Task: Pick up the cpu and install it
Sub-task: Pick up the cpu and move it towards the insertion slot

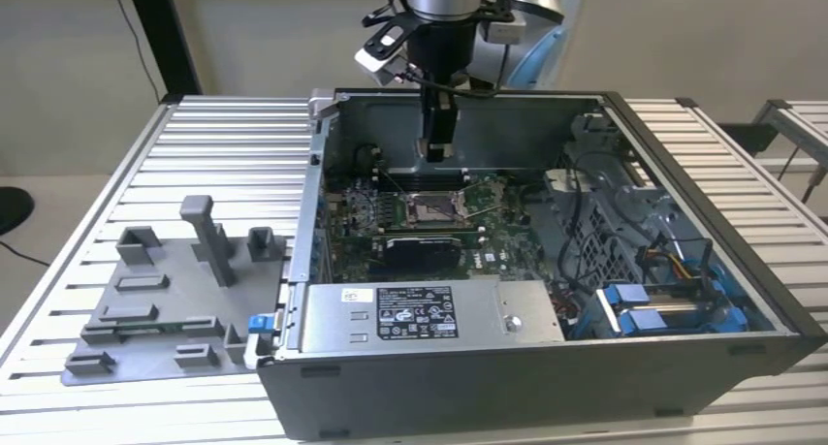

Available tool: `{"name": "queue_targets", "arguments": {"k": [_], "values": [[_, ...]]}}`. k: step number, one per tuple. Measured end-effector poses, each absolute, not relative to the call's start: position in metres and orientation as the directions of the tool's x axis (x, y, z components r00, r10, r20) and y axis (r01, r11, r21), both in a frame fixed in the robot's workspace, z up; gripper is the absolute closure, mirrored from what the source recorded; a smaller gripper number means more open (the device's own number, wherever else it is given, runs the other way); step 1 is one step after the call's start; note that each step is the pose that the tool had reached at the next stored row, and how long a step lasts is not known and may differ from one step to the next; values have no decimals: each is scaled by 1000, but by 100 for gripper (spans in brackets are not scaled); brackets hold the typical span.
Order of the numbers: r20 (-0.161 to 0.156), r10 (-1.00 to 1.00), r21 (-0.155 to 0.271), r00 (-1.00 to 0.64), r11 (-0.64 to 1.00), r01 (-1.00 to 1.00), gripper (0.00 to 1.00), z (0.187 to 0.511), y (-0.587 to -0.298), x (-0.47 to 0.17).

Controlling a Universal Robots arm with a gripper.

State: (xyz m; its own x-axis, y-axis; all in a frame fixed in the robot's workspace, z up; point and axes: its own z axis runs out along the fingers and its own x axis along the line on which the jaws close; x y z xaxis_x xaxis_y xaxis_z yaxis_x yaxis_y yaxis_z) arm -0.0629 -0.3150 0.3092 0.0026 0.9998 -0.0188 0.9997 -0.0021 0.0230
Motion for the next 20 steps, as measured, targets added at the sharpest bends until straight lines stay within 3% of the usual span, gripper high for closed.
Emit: {"name": "queue_targets", "arguments": {"k": [20], "values": [[7, 1000, 33, 2, -2, 999, 100, 281, -313, -55]]}}
